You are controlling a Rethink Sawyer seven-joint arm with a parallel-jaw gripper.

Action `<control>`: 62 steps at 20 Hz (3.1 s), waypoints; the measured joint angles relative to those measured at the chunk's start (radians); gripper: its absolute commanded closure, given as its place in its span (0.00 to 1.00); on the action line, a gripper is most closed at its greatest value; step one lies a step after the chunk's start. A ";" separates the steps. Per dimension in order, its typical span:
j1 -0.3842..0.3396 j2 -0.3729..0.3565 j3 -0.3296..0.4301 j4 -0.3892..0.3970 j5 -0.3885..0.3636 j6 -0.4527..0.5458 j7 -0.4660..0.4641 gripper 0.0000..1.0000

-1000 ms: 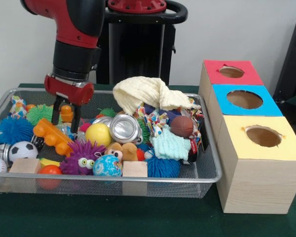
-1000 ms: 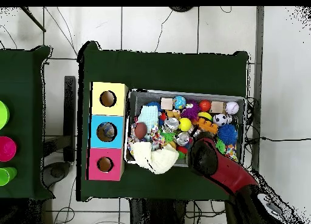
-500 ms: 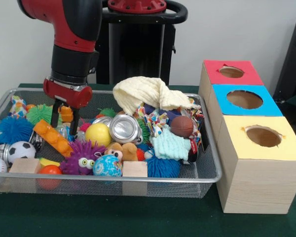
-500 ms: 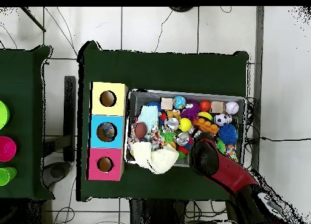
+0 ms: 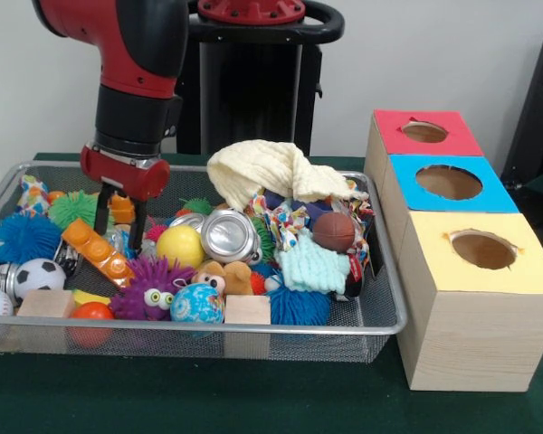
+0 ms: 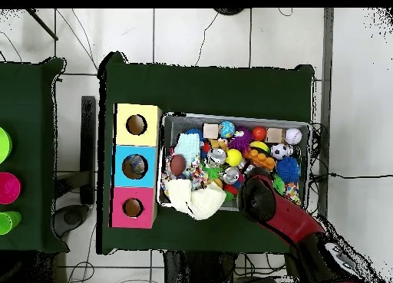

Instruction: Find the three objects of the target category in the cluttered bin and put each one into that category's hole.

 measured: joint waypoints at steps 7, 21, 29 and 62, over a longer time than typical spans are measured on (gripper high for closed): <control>0.000 0.009 0.000 0.000 0.000 -0.038 0.000 0.00; -0.001 0.020 0.003 0.000 0.000 -0.057 0.000 0.00; -0.018 0.020 0.006 0.000 0.000 -0.057 0.000 0.00; -0.020 0.043 0.007 0.000 0.000 -0.057 0.000 0.00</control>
